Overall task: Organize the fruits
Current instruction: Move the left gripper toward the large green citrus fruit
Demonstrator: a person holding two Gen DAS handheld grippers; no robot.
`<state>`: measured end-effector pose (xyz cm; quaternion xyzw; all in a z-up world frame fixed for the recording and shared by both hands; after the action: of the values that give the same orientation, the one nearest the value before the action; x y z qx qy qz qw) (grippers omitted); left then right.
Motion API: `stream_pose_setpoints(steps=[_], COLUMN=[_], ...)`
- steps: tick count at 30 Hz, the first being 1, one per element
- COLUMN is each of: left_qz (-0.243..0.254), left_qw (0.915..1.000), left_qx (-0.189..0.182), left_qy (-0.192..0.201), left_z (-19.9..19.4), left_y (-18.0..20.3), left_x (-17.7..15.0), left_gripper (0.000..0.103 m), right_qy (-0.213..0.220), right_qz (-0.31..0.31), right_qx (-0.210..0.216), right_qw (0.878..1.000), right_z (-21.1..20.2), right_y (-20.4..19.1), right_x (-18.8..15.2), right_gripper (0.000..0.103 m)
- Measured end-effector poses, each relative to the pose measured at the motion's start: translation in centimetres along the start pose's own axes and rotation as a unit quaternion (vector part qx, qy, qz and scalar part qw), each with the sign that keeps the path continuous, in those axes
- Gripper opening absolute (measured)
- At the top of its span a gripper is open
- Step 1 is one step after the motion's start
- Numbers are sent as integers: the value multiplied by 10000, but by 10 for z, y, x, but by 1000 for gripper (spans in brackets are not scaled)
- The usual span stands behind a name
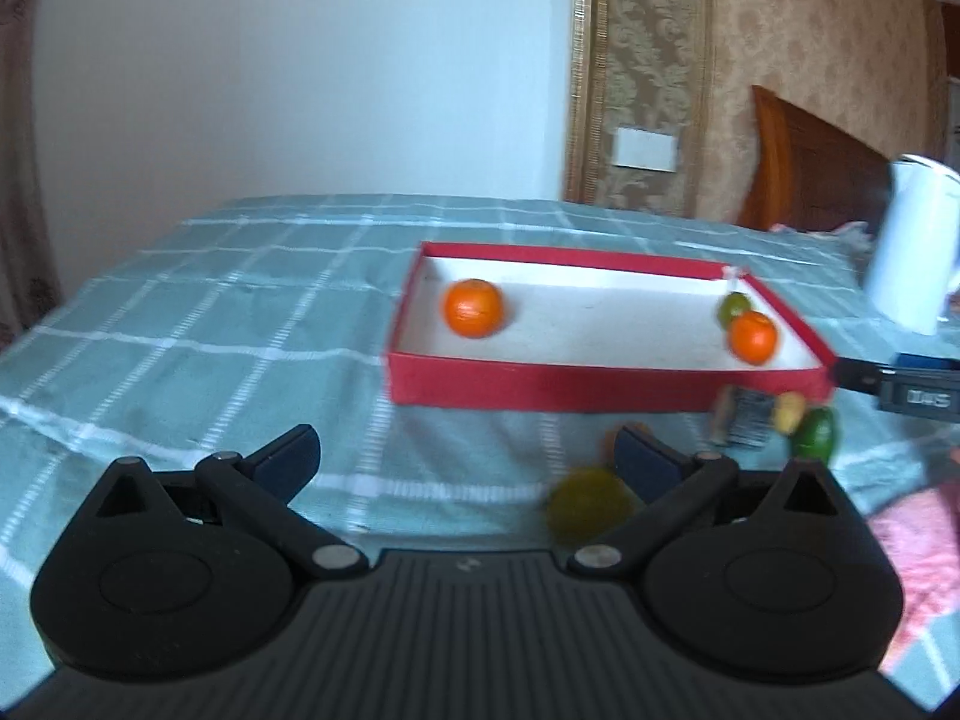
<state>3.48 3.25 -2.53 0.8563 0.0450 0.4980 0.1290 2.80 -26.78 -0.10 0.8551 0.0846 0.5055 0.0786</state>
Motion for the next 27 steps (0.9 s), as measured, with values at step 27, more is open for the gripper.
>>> stream_pose_setpoints(steps=[27], left_qz=[169], left_qw=[9962], left_qx=[-499], left_qy=[-689], left_z=[12], left_y=[17], left_x=[-17], left_gripper=[73], right_qy=[-42], right_qz=[27], right_qx=[-19], right_qw=[10000], right_z=[-1], right_y=[1], right_x=[-1], right_gripper=[89])
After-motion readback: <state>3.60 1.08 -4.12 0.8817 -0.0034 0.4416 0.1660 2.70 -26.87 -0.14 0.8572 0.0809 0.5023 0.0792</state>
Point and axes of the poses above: each gripper's, at about its wrist camera, not at the fingertips, and z roughly the way its jaws point, y to its right, x to its top, the point moved 3 cm from there along z, roughly the way its jaws point, and after that the axes turned 15 degrees about -z, right-handed, at the moved point
